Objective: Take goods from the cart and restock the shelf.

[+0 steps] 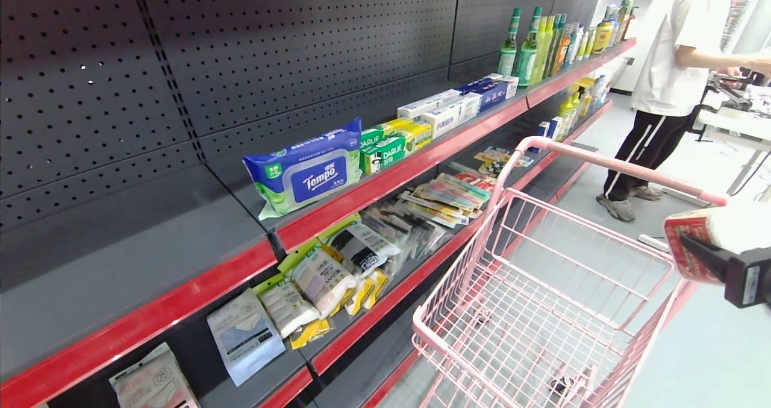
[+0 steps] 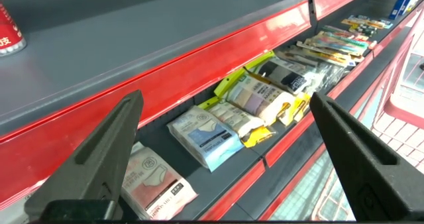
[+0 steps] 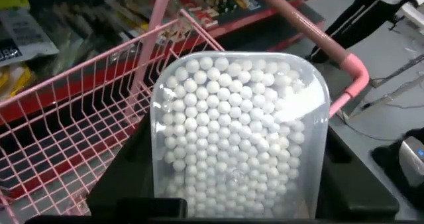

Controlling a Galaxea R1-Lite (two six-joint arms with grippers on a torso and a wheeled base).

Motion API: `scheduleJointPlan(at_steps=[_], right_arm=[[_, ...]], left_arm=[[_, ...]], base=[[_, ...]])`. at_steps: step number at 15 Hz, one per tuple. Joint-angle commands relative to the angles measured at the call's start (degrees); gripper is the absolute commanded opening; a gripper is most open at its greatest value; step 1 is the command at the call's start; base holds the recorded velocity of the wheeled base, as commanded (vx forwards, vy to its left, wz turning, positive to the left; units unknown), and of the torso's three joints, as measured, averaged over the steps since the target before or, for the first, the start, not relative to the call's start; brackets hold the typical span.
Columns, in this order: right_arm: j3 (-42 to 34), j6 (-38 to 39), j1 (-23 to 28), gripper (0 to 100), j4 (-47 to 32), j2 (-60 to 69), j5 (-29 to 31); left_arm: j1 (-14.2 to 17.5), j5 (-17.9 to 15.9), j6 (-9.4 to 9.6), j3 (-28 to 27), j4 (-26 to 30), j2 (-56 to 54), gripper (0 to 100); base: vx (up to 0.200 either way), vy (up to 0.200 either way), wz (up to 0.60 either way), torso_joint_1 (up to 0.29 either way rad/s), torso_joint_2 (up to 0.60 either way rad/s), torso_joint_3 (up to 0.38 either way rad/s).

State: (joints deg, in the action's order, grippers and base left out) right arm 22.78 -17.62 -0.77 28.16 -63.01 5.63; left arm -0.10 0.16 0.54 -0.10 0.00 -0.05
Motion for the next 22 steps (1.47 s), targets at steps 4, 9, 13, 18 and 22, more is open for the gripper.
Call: scheduleJointPlan(at_steps=[4,9,13,18,22], right_arm=[[5.34,4.08,0.33,0,-25.70,21.97,-0.18],[7.45,6.01,1.03,0,-46.00,35.50,-0.18],[7.54,5.75,1.65,0,-46.09,35.33,0.61],[6.31,5.57,1.38,0,-45.91,35.59,0.26],[5.52,5.57,1.38,0,-45.83,35.59,0.26]], left_arm=[[0.01,0.02,-0.10,0.01,0.00,0.05,100],[0.01,0.02,-0.10,0.01,0.00,0.05,100],[0.01,0.02,-0.10,0.01,0.00,0.05,100],[0.01,0.02,-0.10,0.01,-0.09,0.05,100],[0.01,0.02,-0.10,0.01,0.00,0.05,100]], base=[[0.000,0.000,0.00,0.000,0.00,0.000],[0.000,0.000,0.00,0.000,0.00,0.000],[0.000,0.000,0.00,0.000,0.00,0.000],[0.000,0.000,0.00,0.000,0.00,0.000],[0.000,0.000,0.00,0.171,-0.41,-0.243]])
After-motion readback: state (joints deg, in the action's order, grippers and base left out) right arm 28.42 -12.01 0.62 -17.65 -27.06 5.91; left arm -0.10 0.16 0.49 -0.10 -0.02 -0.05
